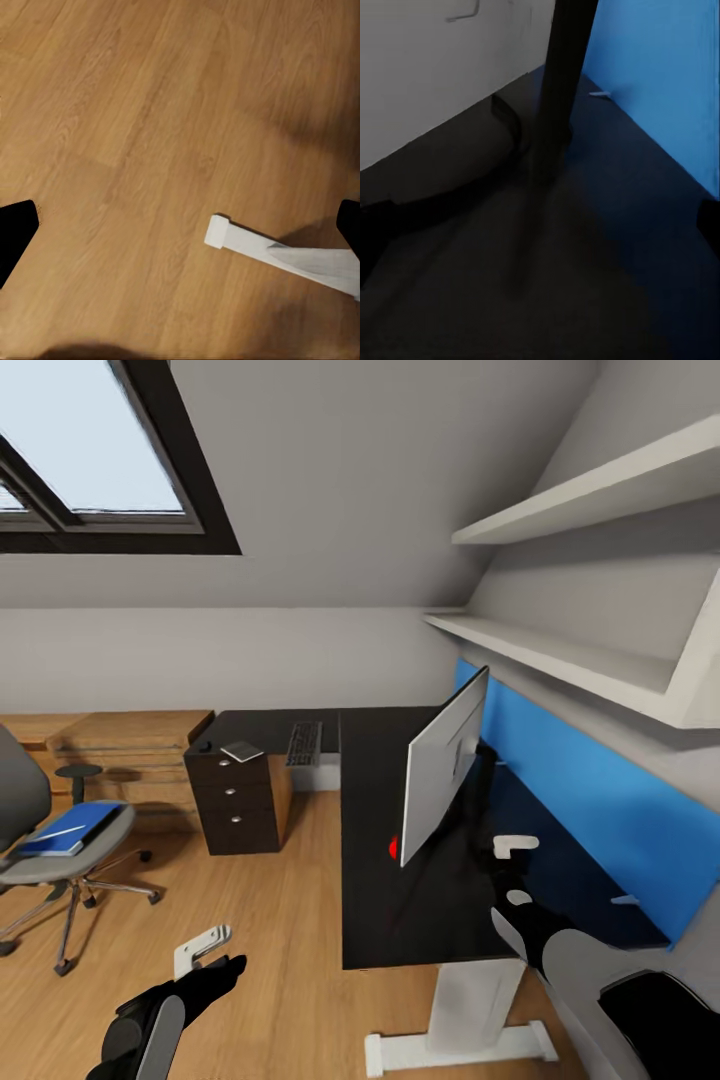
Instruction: In the bedroom, organize the workspace by keeping the computer under the desk, ensuring the monitor is on the desk, placing the keyboard on the desk next to the monitor, placing the mouse on the desk next to the keyboard, moving the folder from the swivel chair onto the desk next to the mouse, stacking the notebook on top of the folder with the pen on top of the notebook, and positioning the swivel chair next to the desk.
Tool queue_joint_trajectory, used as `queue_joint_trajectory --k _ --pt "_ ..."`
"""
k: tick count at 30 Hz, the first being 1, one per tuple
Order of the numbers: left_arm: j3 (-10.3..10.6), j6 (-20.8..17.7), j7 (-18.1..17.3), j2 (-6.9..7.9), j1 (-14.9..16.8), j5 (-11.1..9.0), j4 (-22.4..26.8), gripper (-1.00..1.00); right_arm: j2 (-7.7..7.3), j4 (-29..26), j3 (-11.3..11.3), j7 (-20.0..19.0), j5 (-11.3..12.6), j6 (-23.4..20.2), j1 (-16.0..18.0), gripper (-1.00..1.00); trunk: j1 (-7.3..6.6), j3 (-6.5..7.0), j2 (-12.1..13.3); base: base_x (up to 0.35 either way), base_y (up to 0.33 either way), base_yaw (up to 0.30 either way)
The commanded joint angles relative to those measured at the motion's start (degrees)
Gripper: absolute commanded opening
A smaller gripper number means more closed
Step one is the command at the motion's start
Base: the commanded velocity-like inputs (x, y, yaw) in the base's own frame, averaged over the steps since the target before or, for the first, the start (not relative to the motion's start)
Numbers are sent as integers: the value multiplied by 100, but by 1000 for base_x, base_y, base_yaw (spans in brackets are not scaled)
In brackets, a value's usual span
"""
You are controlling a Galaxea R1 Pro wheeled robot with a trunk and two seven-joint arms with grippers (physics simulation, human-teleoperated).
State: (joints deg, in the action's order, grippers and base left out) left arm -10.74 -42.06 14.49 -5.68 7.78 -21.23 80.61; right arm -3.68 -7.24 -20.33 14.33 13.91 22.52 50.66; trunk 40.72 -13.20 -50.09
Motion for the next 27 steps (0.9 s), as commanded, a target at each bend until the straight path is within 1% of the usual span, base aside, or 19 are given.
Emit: queue_joint_trajectory --k 1,6,13,18,20,22,26,27 --pt "-8 -22 43 -4 4 -60 7 100 -1 3 -50 17 50 16 6 100 -2 -1 -7 -304 167 -140" --pt "-8 -22 39 -4 4 -61 7 100 -1 3 -50 17 50 16 6 100 -2 32 -7 -304 167 -164" --pt "-8 -22 43 -4 4 -63 7 100 -1 8 -50 17 50 16 6 100 -2 43 -7 -268 141 -45" --pt "0 -28 51 -4 4 -70 -48 100 6 -2 -50 35 50 16 6 100 -2 44 -7 -46 22 -4" --pt "5 -25 52 -4 4 -68 -146 100 4 -4 -50 39 50 16 6 100 -2 44 -7 -14 6 -1" --pt "8 -12 55 -4 4 -51 -540 100 3 -22 -47 58 56 20 6 100 -2 44 -7 -3 1 0" --pt "2 -3 61 2 4 -44 -605 100 14 -183 -33 97 93 41 6 100 -2 44 -7 0 0 0" --pt "-4 30 62 8 4 -43 -686 100 17 -334 -28 134 119 9 6 100 -2 44 -7 0 0 0"
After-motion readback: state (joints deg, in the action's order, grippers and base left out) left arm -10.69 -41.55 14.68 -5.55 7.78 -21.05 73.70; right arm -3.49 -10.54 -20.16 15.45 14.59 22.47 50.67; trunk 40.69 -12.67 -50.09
